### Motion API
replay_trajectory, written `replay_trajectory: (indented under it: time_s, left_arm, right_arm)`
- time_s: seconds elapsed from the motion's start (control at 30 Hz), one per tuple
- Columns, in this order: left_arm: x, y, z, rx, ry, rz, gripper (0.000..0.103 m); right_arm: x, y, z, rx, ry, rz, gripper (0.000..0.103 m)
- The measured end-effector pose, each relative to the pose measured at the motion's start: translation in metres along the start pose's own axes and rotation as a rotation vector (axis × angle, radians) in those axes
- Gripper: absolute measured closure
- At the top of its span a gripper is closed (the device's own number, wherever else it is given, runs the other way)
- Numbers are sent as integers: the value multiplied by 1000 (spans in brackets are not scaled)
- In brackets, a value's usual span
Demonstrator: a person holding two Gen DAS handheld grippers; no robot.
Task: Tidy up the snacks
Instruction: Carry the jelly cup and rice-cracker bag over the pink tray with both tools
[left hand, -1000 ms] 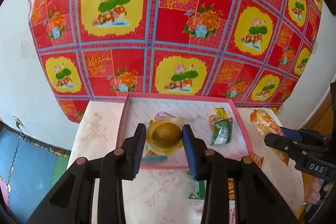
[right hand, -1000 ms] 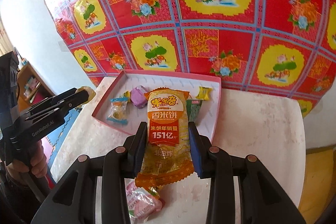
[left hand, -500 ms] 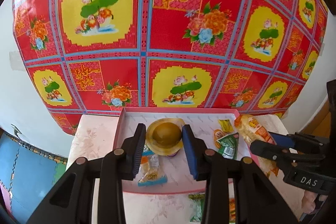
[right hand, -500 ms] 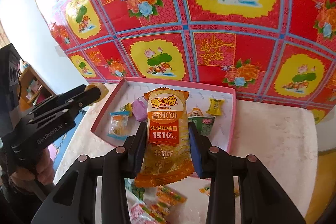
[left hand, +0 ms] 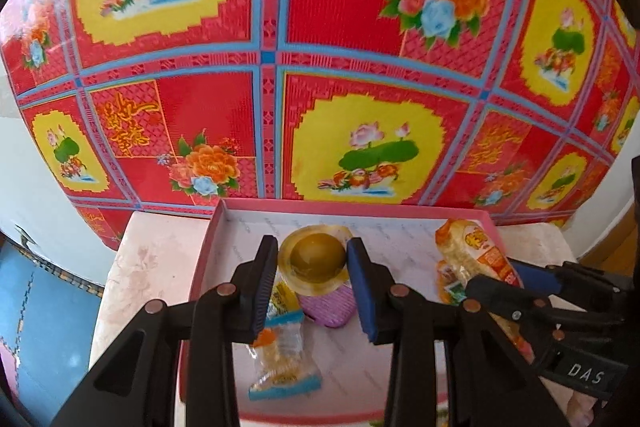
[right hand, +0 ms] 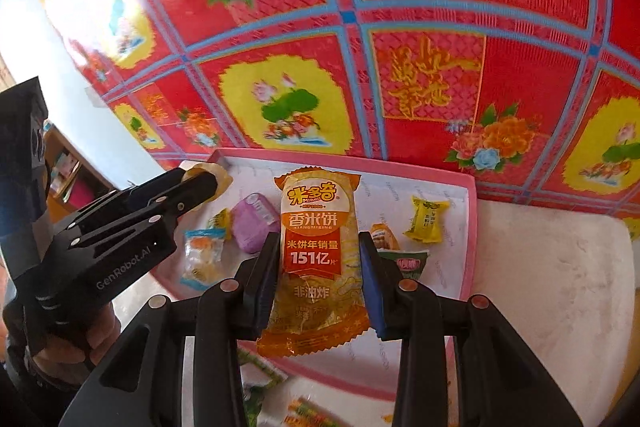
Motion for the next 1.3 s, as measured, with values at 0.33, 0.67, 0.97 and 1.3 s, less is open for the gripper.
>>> replay_trajectory:
  time_s: [0.33,0.67,0.97,1.3]
  left_arm:
    - [2,-2,-41,41,2,12,66]
    - [5,6,-71,80,-8,27,66]
    - [-4,6,-82,94,-8,48,65]
    - [-2,11,-91,110,0,54,54]
  right_arm:
    - [-10,-7,-31,20,-1,0,65]
    - [-10,-10,-57,37,-5,7,65]
    - [-10,-9,-65,51,-30,31,65]
    - [5,-6,-69,61,-22,68,56]
Point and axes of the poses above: each gripper's, at about its wrist camera, not at the fingertips, and z roughly against the way its jaws point, x to its left, y to its underside, the point moved 1 cm from there along -z, roughly the way its jaws point, and after that the axes turned 14 degrees about -z, right-handed, at the moved point
